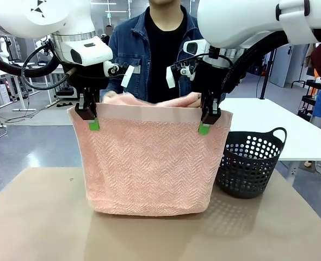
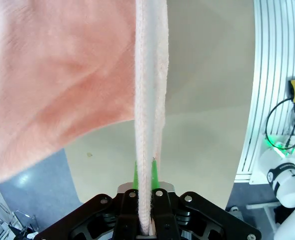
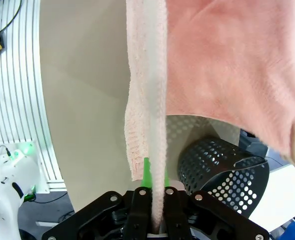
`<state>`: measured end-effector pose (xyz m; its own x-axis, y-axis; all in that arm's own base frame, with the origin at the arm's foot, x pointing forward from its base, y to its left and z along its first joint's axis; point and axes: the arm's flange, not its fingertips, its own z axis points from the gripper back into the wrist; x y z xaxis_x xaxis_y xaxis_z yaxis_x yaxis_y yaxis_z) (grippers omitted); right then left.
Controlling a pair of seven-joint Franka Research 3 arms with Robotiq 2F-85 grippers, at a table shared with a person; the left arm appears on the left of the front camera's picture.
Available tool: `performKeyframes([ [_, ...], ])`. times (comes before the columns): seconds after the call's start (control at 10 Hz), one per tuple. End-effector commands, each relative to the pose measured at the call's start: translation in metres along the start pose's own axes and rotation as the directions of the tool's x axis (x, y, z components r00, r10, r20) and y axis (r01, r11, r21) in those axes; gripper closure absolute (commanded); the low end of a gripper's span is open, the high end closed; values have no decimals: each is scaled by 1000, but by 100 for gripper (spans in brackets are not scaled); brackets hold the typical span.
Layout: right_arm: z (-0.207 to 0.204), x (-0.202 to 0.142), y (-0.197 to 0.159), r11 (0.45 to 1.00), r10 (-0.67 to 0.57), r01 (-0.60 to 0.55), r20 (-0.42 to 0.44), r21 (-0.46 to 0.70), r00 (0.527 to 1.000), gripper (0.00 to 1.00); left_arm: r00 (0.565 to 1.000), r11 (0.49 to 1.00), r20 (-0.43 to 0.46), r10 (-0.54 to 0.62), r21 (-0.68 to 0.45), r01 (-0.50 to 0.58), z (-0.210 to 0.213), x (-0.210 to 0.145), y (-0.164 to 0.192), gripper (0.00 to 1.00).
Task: Fold the towel.
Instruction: Release the end of the 100 cm Hotel Towel you were holding and grab the top end of the folded side.
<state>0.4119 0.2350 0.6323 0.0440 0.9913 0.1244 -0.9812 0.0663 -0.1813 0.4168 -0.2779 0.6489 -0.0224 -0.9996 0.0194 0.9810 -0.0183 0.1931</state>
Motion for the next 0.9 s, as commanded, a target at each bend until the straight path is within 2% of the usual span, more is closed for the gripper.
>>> performKeyframes([
  [0.0, 2, 0, -1, 1000, 1, -1, -1, 0, 1000, 100, 1000, 1000, -2, 2, 5, -2, 2, -1, 1, 100],
  [0.8, 2, 0, -1, 1000, 1, -1, -1, 0, 1000, 100, 1000, 1000, -2, 2, 5, -2, 2, -1, 1, 100],
])
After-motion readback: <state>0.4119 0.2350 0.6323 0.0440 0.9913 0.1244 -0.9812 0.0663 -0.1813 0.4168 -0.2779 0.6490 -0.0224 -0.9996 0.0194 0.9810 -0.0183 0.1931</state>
